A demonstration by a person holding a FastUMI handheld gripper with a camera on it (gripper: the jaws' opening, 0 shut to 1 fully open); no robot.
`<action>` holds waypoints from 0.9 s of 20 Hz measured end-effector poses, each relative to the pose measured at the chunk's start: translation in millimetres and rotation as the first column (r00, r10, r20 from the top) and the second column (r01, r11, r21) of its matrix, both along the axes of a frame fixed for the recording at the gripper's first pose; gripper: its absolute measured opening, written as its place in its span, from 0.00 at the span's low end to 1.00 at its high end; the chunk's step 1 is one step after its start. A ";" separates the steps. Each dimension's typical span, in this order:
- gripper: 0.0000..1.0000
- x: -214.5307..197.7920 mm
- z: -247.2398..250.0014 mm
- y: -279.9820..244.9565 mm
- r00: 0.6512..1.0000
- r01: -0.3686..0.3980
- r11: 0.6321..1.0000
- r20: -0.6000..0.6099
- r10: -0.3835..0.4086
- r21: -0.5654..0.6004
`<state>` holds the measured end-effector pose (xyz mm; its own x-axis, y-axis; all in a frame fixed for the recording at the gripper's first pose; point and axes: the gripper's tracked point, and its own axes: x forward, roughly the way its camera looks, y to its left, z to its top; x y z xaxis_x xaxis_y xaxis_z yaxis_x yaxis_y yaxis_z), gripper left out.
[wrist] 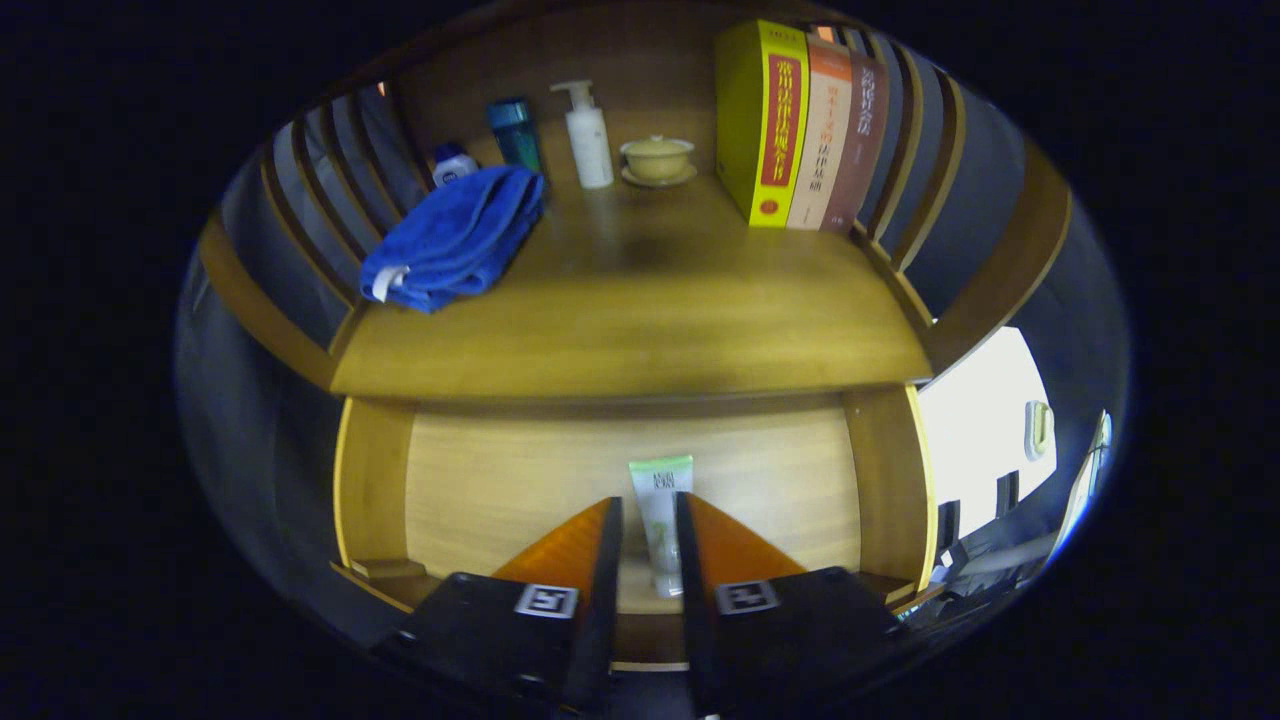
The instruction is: Pull open the drawer, take out the items inside it, and place them on the countertop above the cabinet.
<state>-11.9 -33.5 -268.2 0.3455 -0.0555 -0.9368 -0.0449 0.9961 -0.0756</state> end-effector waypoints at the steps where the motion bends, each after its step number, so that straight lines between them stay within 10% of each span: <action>1: 0.63 -6.9 -8.0 -2.3 1.000 -0.013 1.000 -0.022 0.013 -0.011; 2: 0.81 -13.6 -17.8 -5.1 0.999 -0.022 1.000 -0.045 0.021 -0.021; 18: 0.85 -56.4 -111.0 -26.1 0.947 0.009 0.997 -0.320 -0.035 -0.082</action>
